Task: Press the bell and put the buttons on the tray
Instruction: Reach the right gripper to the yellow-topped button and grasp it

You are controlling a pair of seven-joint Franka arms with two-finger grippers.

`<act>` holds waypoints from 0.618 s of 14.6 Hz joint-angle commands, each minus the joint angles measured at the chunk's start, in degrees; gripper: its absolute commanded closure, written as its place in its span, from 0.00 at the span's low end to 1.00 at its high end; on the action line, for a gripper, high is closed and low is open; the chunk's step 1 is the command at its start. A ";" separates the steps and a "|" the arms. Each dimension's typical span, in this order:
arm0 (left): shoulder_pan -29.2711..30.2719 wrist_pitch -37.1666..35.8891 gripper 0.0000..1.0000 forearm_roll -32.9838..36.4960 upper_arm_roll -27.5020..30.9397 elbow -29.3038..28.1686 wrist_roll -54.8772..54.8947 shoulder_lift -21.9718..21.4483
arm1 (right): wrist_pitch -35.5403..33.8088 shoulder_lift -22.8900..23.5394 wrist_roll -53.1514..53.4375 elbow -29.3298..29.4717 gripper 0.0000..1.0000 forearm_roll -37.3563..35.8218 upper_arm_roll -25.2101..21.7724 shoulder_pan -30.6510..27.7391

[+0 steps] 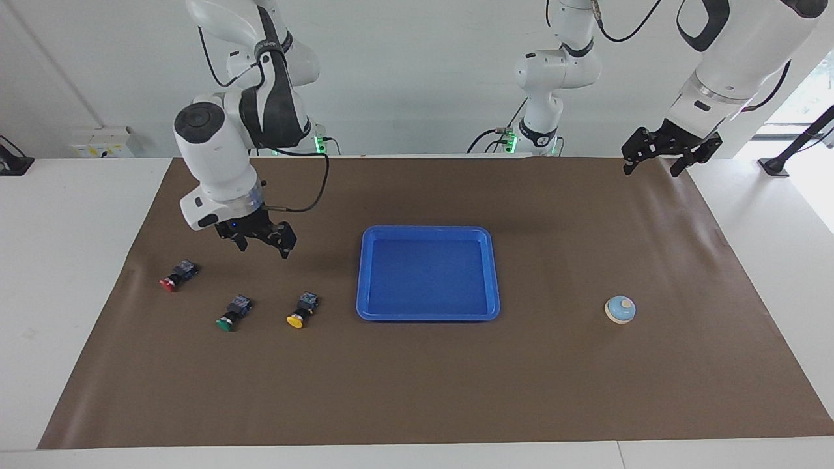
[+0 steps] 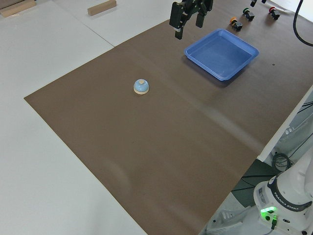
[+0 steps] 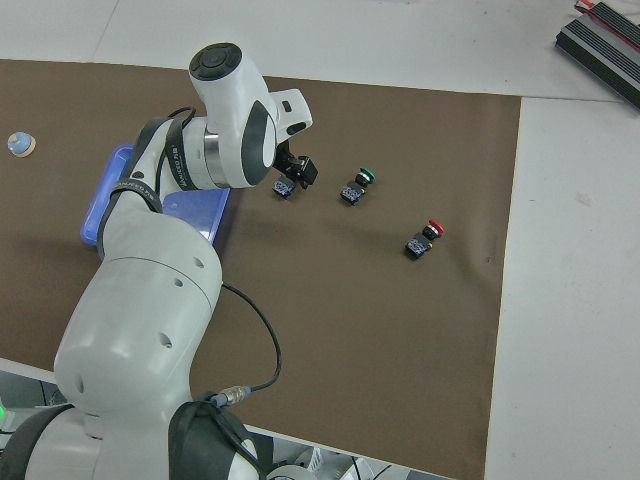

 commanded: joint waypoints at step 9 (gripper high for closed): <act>0.15 -0.42 0.00 -0.35 0.49 -0.28 0.43 -0.86 | 14.66 12.88 1.76 3.38 0.00 -0.84 0.18 2.24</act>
